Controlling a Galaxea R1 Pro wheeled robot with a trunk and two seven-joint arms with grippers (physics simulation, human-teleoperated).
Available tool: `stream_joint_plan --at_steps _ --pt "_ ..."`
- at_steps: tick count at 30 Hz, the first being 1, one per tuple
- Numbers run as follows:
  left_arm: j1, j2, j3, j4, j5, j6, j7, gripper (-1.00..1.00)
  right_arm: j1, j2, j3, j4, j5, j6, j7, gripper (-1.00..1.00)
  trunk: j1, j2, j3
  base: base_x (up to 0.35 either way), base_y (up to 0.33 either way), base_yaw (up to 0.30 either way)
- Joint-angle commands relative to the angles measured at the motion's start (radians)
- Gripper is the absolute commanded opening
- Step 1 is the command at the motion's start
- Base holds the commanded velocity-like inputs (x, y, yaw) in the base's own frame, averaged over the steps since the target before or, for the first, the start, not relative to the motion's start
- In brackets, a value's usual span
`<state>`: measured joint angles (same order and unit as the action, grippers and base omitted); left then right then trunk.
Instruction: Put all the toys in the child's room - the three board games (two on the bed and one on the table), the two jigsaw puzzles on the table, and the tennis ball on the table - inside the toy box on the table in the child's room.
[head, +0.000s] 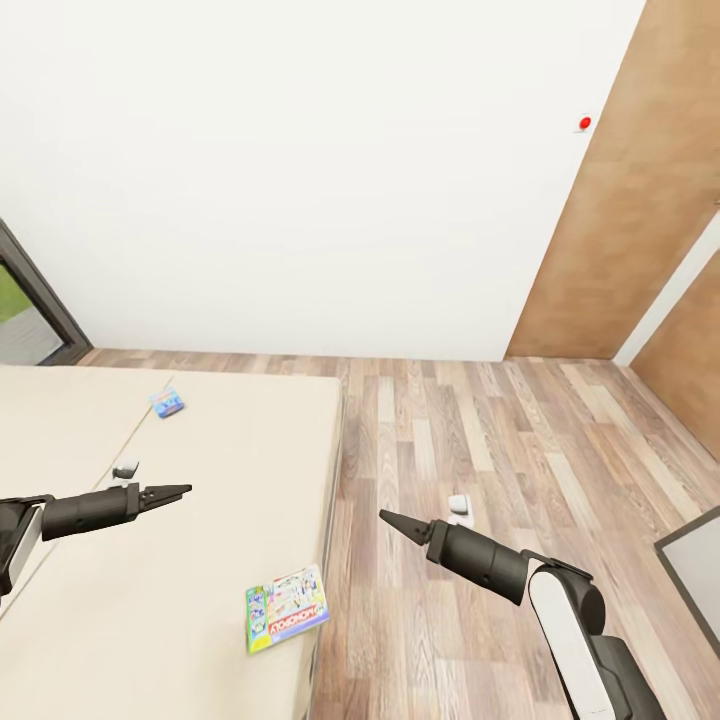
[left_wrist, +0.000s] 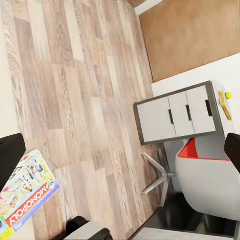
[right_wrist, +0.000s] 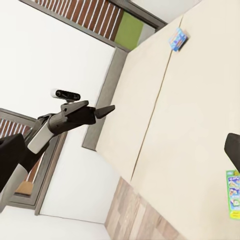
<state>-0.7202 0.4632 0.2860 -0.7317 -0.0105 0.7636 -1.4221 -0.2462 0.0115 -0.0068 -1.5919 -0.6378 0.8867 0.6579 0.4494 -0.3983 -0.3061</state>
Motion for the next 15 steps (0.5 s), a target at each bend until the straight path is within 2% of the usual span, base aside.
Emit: stream_joint_plan --at_steps 1,15 --pt "-0.001 0.0 0.001 0.0 -0.001 0.011 -0.004 1.0 -0.001 0.001 -0.001 0.0 0.0 0.004 0.002 1.0 0.001 -0.002 0.0 0.0 0.0 0.0" --pt "-0.001 0.0 0.0 0.0 -0.002 0.01 -0.002 1.0 -0.001 0.0 -0.001 0.0 0.0 0.004 0.002 1.0 0.001 -0.002 0.023 0.0 0.0 0.0"
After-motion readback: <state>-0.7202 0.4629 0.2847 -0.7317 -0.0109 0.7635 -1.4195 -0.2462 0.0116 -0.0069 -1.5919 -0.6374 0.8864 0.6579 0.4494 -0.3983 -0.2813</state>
